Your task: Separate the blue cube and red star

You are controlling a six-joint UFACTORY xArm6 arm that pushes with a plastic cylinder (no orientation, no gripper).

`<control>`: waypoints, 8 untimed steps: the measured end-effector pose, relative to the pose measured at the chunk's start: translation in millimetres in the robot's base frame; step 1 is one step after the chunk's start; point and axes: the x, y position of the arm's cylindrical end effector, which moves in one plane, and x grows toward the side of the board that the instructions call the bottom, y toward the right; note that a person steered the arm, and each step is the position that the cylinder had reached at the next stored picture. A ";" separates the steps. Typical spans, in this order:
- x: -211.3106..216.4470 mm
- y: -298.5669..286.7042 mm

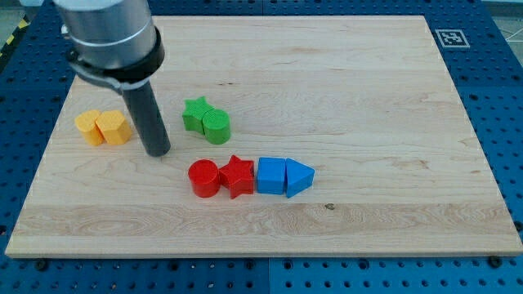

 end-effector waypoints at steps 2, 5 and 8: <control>51.3 0.0; 64.7 19.4; 77.9 134.5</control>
